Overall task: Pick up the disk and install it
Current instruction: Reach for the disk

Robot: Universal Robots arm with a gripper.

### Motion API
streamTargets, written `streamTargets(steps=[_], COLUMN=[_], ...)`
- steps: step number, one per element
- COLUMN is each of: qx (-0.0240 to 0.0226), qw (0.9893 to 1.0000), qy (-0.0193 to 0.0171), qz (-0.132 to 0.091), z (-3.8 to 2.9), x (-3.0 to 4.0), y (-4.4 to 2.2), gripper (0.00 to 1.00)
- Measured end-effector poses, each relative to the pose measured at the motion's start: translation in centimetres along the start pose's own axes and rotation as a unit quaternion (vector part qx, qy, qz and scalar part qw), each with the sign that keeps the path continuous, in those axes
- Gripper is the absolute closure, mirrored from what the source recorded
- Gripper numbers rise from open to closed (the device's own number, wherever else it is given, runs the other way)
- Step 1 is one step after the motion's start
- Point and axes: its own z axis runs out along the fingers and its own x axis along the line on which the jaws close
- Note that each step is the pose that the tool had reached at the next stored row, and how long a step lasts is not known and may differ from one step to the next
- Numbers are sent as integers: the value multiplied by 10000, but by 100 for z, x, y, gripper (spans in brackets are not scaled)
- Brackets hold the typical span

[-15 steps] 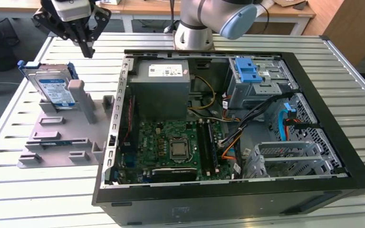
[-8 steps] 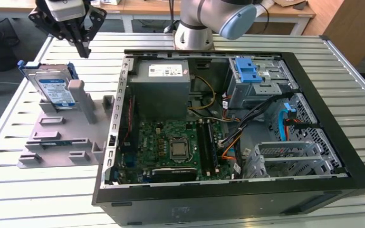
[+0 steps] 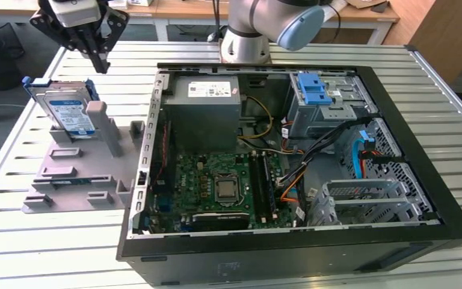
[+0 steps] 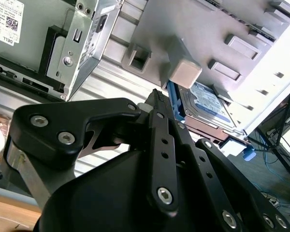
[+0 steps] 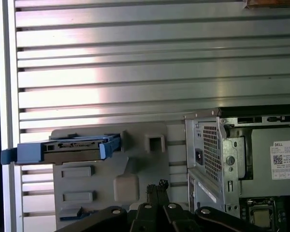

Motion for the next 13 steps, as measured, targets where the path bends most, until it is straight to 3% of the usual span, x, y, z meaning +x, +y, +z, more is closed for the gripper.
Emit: streamTargets(steps=[13], qx=[1], qw=[10000], qy=[8], qz=[0], z=[14], x=[144], y=[12], gripper=[89])
